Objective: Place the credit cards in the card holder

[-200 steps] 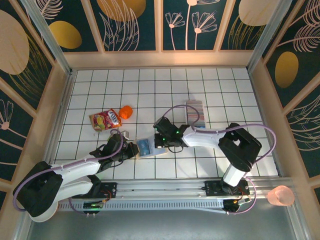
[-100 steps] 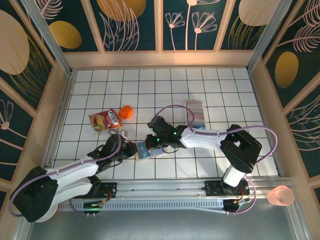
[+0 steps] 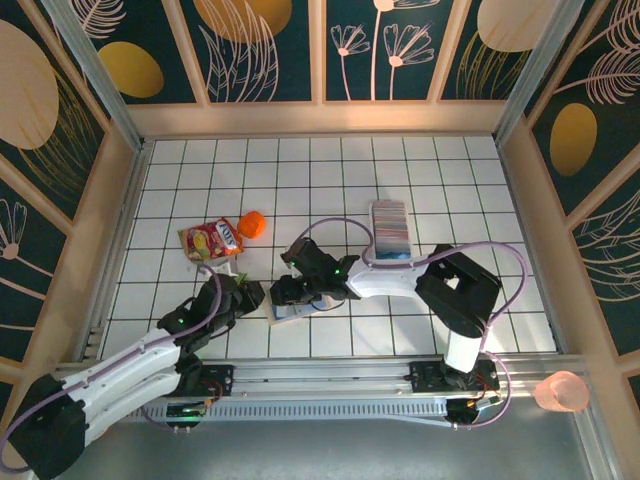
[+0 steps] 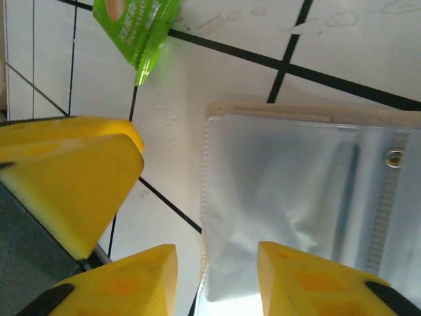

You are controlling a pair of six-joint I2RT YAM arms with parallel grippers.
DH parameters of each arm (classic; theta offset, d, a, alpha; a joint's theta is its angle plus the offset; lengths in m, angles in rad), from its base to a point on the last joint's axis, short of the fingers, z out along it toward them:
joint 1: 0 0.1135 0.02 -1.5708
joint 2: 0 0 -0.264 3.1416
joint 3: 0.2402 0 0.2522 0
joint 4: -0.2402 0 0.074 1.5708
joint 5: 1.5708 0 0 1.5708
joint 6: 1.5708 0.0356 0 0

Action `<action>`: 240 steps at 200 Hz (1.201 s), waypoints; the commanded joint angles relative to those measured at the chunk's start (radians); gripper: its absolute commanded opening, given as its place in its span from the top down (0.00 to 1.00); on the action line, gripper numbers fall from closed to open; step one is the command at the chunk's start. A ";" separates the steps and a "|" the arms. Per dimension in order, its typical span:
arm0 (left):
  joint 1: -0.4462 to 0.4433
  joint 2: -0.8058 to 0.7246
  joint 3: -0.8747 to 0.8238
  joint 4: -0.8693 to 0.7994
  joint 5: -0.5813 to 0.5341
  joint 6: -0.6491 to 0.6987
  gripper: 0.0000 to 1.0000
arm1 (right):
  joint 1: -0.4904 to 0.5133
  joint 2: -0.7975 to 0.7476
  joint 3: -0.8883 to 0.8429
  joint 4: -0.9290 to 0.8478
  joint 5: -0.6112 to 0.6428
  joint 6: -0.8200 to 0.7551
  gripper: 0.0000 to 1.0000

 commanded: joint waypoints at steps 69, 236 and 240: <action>-0.003 -0.108 0.011 -0.167 -0.118 -0.040 0.67 | 0.008 0.075 0.028 0.073 -0.062 0.059 0.60; -0.005 0.156 0.003 0.098 0.124 0.038 0.57 | -0.212 -0.568 -0.091 -0.103 0.339 -0.800 0.74; -0.004 0.167 0.005 0.100 0.127 0.041 0.57 | -0.215 -0.591 -0.099 -0.112 0.359 -0.871 0.74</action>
